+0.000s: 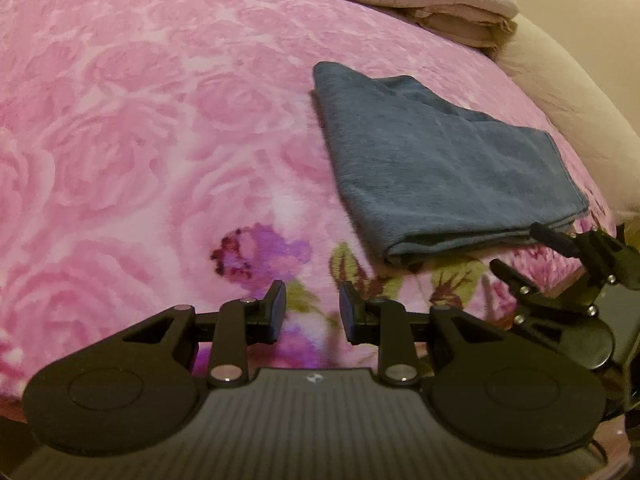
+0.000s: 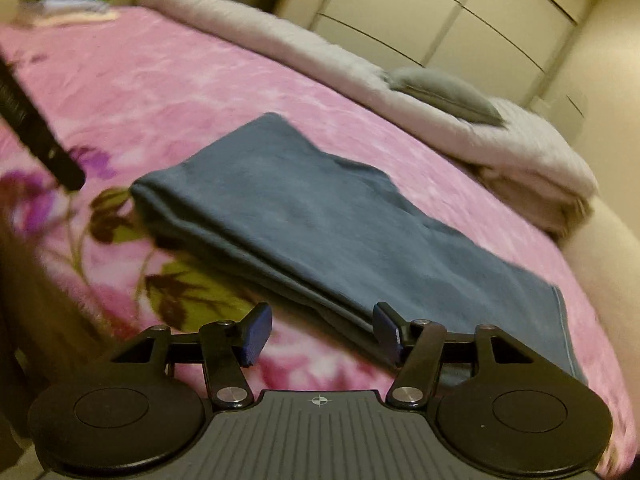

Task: Fold clothes
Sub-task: 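Grasp the end of the folded jeans with the right gripper, then lift the jeans end with the right gripper and fold it over the rest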

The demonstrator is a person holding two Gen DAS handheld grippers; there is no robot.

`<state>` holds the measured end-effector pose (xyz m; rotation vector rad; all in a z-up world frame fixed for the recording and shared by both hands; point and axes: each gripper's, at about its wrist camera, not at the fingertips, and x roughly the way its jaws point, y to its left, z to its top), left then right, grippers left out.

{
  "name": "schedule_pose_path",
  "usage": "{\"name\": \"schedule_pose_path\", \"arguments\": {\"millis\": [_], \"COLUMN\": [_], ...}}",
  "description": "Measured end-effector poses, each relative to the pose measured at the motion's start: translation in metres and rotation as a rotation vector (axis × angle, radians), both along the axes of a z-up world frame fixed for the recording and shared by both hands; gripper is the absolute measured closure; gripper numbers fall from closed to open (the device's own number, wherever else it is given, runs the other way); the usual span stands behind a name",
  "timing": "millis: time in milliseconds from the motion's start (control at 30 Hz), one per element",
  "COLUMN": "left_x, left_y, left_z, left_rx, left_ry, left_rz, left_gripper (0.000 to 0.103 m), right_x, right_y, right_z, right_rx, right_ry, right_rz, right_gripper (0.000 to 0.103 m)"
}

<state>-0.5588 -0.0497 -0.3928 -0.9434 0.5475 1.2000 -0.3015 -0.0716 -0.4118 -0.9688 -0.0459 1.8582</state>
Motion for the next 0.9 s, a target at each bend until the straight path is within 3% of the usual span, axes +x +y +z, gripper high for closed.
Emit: {"name": "schedule_pose_path", "arguments": {"millis": [133,233,467,500,567,600,667,700,800,900], "left_x": [-0.01,-0.017,-0.022,-0.023,-0.023,-0.023,-0.021,-0.02,-0.01,0.006], "left_y": [0.001,0.002,0.004,0.005,0.005,0.006,0.01,0.012,0.023,0.039], "left_z": [-0.003,-0.004,-0.004,-0.004,-0.004,-0.004,-0.001,0.001,0.012,0.027], "left_rx": [-0.005,-0.006,-0.009,-0.009,-0.011,-0.011,-0.005,-0.001,0.028,0.069], "left_ry": [-0.038,-0.072,-0.095,-0.097,-0.102,-0.1,-0.084,-0.078,-0.07,-0.075], "left_rz": [0.02,0.034,0.051,0.053,0.057,0.058,0.055,0.051,0.023,-0.026], "left_gripper": [0.079,0.079,0.079,0.079,0.079,0.079,0.079,0.079,0.08,0.08], "right_x": [-0.024,-0.043,-0.086,-0.089,-0.095,-0.094,-0.089,-0.082,-0.061,-0.022], "right_y": [-0.007,-0.016,-0.015,-0.015,-0.013,-0.011,-0.007,-0.002,0.014,0.036], "right_z": [-0.021,-0.038,-0.061,-0.064,-0.067,-0.066,-0.059,-0.049,-0.016,0.017], "right_rx": [0.064,0.177,0.278,0.284,0.272,0.253,0.236,0.217,0.156,0.081], "right_ry": [-0.139,-0.281,-0.343,-0.351,-0.342,-0.311,-0.234,-0.145,0.123,0.465], "right_rz": [0.128,0.236,0.381,0.385,0.389,0.373,0.354,0.323,0.225,0.085], "right_gripper": [0.042,0.042,0.045,0.049,0.066,0.075,0.081,0.087,0.088,0.088]}}
